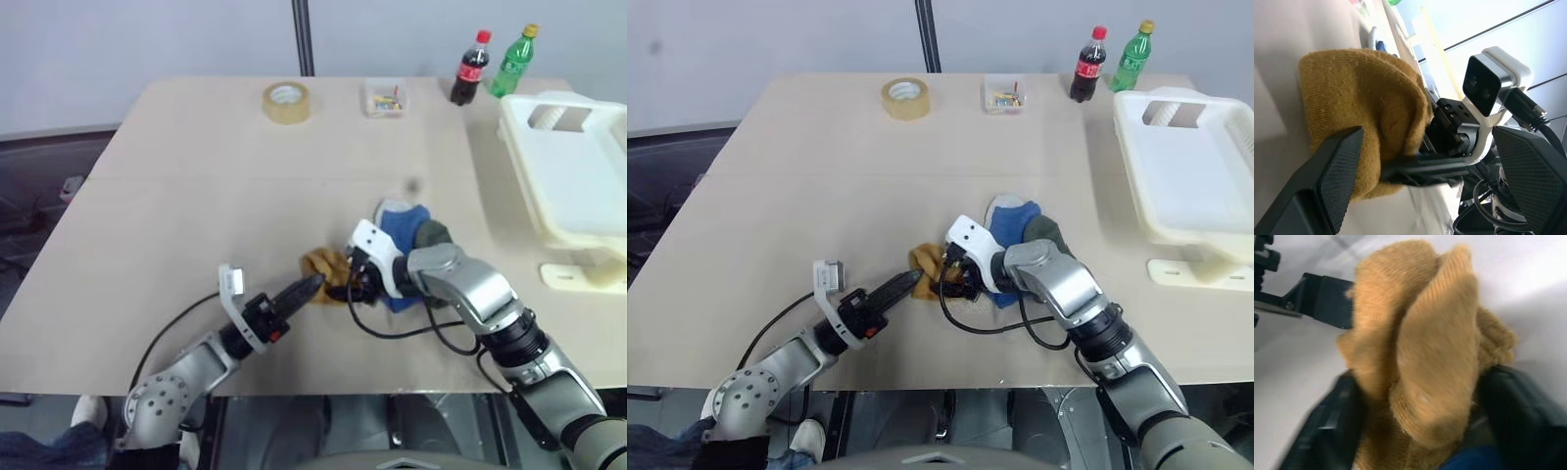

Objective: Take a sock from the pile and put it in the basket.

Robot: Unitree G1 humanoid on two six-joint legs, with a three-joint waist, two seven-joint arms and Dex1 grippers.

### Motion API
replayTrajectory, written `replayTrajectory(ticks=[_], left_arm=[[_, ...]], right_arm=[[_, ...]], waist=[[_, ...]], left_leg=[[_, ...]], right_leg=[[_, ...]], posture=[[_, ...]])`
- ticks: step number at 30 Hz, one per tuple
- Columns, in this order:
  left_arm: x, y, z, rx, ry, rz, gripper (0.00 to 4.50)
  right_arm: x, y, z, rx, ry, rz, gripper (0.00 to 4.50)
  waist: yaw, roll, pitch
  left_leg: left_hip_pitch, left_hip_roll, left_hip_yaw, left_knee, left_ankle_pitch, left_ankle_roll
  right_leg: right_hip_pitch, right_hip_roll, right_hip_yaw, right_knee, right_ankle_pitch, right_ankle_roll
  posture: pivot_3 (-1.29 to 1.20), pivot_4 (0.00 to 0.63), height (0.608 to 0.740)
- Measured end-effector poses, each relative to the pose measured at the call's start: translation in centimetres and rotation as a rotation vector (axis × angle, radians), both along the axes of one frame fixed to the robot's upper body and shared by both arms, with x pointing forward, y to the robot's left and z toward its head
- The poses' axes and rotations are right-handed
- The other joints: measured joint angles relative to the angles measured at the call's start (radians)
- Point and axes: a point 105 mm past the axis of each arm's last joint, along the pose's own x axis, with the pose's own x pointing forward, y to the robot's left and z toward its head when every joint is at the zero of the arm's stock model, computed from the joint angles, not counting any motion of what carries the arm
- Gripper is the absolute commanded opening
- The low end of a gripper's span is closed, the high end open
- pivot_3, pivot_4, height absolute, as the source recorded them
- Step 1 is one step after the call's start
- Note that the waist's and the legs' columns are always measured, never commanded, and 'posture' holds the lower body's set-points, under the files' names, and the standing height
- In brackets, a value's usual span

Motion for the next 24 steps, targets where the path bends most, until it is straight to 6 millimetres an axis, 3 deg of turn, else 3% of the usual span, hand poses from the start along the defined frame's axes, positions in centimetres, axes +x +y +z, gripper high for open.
replayTrajectory(ticks=[5,12,19,24], left_arm=[[-0.1,0.1,-0.1,0.011,-0.002,0.011,4.50],[-0.4,0.3,-0.2,0.018,-0.005,0.021,4.50],[-0.5,0.5,-0.2,0.010,-0.015,0.033,4.50],[-0.6,0.6,-0.2,0.012,-0.017,0.035,4.50]], right_arm=[[-0.2,0.5,-0.1,0.007,0.026,0.045,0.02],[-0.2,1.3,0.0,0.022,0.035,0.063,0.02],[0.5,2.1,0.3,0.127,0.152,-0.022,0.02],[2.0,2.2,2.3,0.241,0.208,-0.120,0.02]], waist=[[0.000,0.000,0.000],[-0.003,0.000,0.000],[-0.010,0.000,0.000],[-0.013,0.000,0.000]], left_leg=[[0.000,0.000,0.000,0.000,-0.001,0.001],[0.001,0.001,0.000,0.001,-0.001,0.001],[0.001,0.001,0.000,0.001,-0.001,0.001],[0.001,0.000,0.000,0.000,-0.001,0.001]], right_leg=[[0.000,0.000,0.000,0.001,0.000,0.000],[0.000,0.002,0.001,0.002,0.000,0.000],[0.000,0.002,0.001,0.002,0.000,0.000],[0.000,0.001,0.001,0.002,0.000,0.000]], posture=[[0.00,0.150,0.738],[0.00,0.150,0.738],[0.00,0.150,0.738],[0.00,0.150,0.738]])
